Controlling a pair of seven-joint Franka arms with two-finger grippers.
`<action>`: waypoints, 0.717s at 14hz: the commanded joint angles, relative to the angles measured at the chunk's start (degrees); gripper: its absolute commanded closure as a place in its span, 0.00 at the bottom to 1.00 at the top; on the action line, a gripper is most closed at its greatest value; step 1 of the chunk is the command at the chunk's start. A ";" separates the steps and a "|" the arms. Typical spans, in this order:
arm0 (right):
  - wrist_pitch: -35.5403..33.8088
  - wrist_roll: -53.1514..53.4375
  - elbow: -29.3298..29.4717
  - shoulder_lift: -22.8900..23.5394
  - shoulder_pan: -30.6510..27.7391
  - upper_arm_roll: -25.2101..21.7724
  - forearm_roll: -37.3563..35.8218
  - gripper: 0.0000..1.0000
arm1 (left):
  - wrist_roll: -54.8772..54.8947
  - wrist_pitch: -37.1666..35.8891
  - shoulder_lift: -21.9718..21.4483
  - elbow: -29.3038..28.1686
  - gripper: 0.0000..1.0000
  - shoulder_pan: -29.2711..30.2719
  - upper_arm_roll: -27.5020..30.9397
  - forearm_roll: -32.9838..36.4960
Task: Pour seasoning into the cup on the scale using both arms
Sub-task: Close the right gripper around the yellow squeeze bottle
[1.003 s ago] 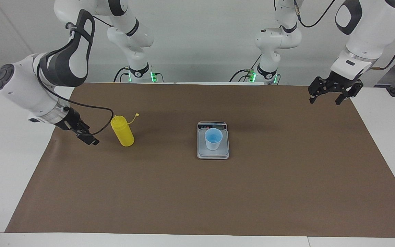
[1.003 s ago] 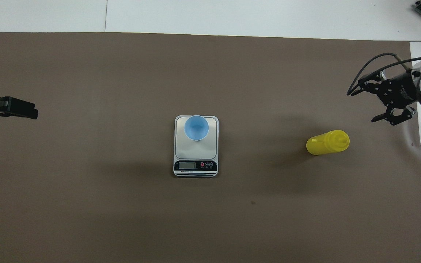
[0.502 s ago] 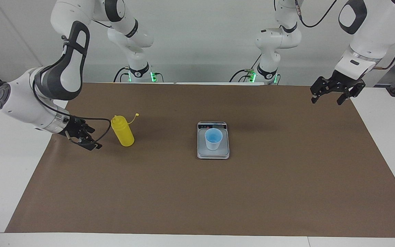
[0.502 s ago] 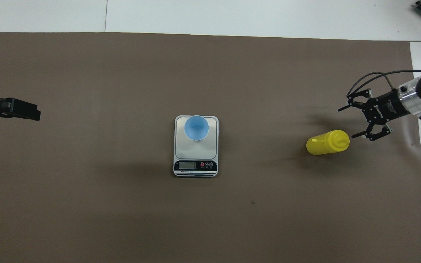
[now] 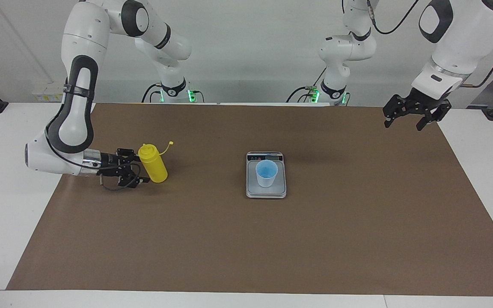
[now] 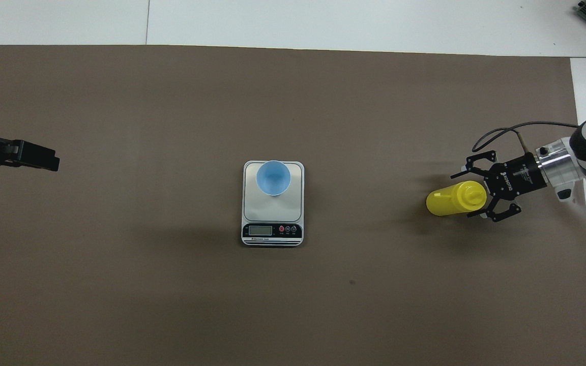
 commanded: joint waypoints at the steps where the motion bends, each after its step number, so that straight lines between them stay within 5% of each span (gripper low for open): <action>1: -0.12 0.29 -4.36 -3.02 -0.77 0.57 1.98 0.00 | 1.37 -0.96 -0.22 -0.09 0.00 -0.16 0.14 0.23; 2: -0.20 -0.32 -4.45 -3.11 -0.42 0.57 1.98 0.03 | 1.20 -1.74 -0.30 -0.09 0.00 -0.17 0.22 0.32; 3: -0.03 -0.42 -4.36 -3.11 -0.16 0.65 2.16 0.52 | 1.02 -3.75 -0.30 0.34 0.00 -0.08 0.31 0.49; 4: 0.32 0.71 -4.36 -3.11 0.28 0.65 3.46 0.89 | 1.28 -5.08 -0.30 1.04 0.00 0.18 0.40 1.28; 5: 1.45 3.16 -4.28 -3.20 0.28 0.57 4.43 1.00 | 1.29 -6.31 -0.04 2.53 0.00 0.45 0.40 1.55; 10: 10.06 20.81 -4.10 -8.54 4.40 0.74 4.45 1.00 | 1.02 -7.55 0.22 3.86 0.00 0.10 -0.13 1.63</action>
